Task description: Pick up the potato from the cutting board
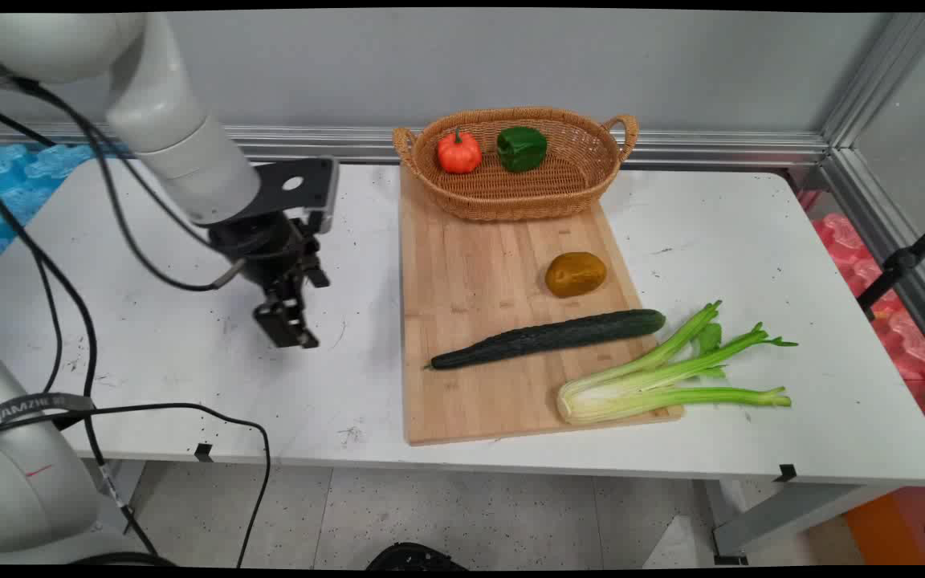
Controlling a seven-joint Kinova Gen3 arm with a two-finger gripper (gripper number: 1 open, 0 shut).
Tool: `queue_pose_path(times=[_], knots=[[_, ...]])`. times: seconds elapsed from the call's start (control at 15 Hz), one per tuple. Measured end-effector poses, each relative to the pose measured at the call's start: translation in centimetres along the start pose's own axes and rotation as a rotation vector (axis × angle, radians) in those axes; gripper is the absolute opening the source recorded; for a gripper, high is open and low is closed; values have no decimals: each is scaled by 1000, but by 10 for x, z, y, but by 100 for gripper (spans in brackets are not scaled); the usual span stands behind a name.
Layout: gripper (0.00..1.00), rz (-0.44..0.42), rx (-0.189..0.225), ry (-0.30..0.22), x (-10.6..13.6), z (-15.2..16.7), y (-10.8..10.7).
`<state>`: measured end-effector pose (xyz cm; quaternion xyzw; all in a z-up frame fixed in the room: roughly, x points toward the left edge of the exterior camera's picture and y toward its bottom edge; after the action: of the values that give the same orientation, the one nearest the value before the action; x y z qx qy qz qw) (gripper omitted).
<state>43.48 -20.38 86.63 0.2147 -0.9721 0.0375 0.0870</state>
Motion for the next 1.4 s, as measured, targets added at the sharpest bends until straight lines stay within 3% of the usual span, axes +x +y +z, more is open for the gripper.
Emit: queue_pose_path(times=[0.73,1.07,1.4], knots=[[100,-81,75,256,132,14,-61],[100,-107,90,325,180,39,-78],[100,-123,105,362,206,67,-86]])
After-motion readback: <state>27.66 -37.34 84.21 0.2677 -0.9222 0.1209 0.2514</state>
